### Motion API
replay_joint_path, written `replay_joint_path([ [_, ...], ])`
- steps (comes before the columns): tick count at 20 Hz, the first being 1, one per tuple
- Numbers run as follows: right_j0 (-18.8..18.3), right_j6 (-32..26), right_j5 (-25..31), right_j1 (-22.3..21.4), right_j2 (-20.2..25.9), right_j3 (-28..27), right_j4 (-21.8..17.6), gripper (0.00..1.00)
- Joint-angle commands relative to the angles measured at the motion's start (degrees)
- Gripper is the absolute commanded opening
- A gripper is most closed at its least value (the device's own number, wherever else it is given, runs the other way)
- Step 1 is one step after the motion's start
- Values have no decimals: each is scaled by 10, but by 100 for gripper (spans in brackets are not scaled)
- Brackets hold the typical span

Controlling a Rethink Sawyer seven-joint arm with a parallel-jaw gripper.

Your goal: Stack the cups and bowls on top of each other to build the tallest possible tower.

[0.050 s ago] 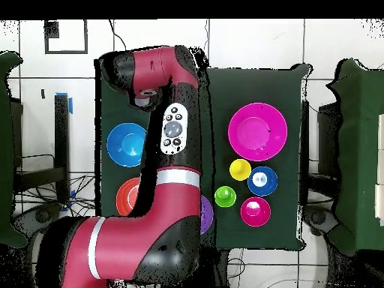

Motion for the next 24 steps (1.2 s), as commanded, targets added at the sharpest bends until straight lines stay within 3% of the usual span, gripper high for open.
replay_joint_path([
  [1, -1, -43, -18, 19, 65, 64, 1, 0],
  [24, 6, -26, -35, 13, 57, 92, -5, 0],
])
